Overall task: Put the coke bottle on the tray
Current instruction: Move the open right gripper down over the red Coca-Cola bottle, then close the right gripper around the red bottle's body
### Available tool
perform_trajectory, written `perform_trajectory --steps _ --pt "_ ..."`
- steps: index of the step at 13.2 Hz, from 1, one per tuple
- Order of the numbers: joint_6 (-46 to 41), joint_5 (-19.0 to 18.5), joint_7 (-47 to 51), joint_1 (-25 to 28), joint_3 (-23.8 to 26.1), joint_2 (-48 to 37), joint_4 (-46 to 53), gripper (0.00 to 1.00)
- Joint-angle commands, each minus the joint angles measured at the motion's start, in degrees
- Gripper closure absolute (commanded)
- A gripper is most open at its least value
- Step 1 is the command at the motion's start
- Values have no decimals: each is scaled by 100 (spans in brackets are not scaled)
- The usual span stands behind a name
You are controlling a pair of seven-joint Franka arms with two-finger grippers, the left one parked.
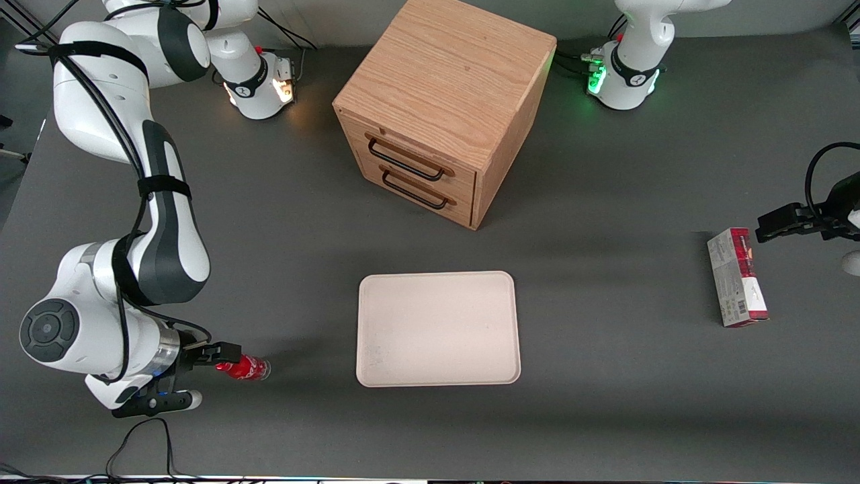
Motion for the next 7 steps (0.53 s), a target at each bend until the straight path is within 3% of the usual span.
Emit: perform_trajectory --steps 1,7 --pt "76 -64 -142 7 -18 90 35 0" --pt "506 -293 -151 7 -10 99 -281 1"
